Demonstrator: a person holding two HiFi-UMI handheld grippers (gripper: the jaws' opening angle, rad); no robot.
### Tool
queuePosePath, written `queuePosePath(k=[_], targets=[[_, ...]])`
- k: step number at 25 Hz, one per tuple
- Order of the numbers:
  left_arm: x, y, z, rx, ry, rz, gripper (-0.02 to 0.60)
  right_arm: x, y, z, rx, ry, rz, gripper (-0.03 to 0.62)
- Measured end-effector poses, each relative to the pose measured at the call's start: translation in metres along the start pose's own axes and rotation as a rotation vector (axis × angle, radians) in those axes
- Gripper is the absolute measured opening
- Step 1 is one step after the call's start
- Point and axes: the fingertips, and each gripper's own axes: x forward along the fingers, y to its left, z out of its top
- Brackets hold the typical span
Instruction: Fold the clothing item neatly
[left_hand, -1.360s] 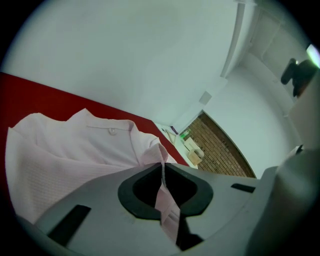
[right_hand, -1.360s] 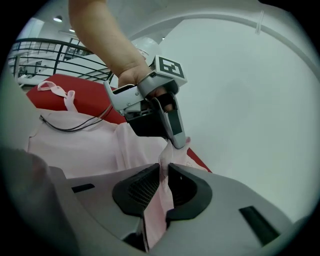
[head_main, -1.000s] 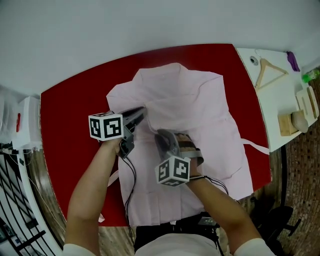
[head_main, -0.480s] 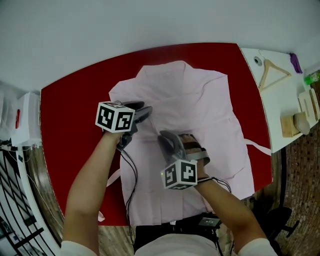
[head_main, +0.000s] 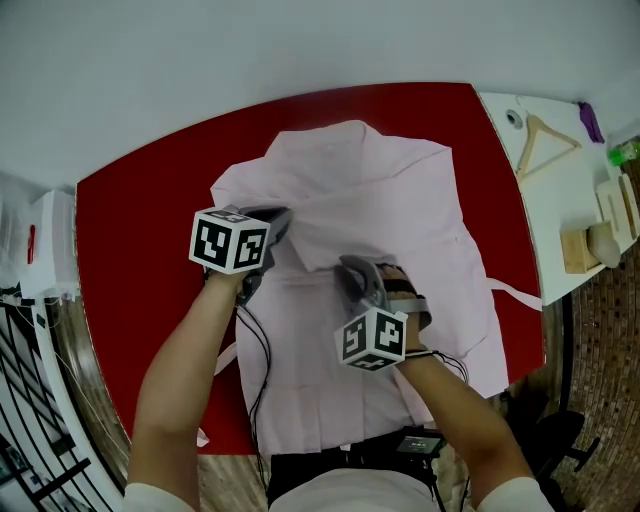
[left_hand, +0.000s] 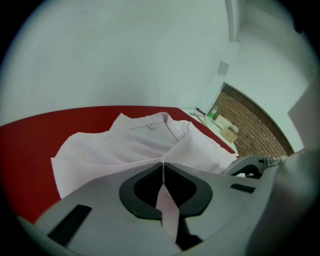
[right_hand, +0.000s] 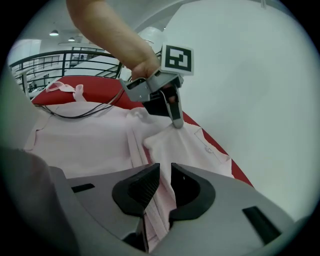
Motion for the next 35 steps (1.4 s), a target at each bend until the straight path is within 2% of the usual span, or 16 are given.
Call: queuePosePath(k=[3, 7, 8, 11, 16, 21, 24, 31, 35], targets=[[-0.008, 0.009, -0.004, -0.035, -0.022, 0.027, 0.015, 0.006, 0.0, -0.01, 0.026, 0.034, 0.015, 0.054], [-0.005, 0.015, -0.013, -0.087, -0.011, 0.02, 0.018, 0.009, 0.0, -0.016, 0.052, 0.053, 0.032, 0.054], [-0.006, 0.015, -0.013, -0.087, -0.02, 0.022, 0.021, 0.007, -0.001, -0.016, 0.054, 0.047, 0.031, 0.054], [-0.012, 0.012, -0.004, -0.064, -0.069, 0.024, 0.082, 0.001, -0.008, -0.015, 0.065, 0.03, 0.014, 0.054], [-0.03, 0.0, 0.006, -0.042, -0.162, 0.025, 0.091, -0.02, -0.024, -0.024, 0.104, 0.012, -0.026, 0.054], [-0.048, -0.025, 0.007, -0.027, -0.221, 0.02, 0.091, -0.051, -0.045, -0.056, 0.161, 0.032, -0.086, 0.052], [-0.054, -0.046, 0.003, 0.004, -0.225, 0.006, 0.091, -0.067, -0.052, -0.086, 0.162, 0.075, -0.107, 0.052], [-0.06, -0.088, -0.008, -0.014, -0.256, -0.015, 0.091, -0.1, -0.062, -0.138, 0.155, 0.15, -0.135, 0.052], [-0.058, -0.12, -0.011, 0.001, -0.277, -0.044, 0.091, -0.117, -0.07, -0.165, 0.168, 0.181, -0.155, 0.052]])
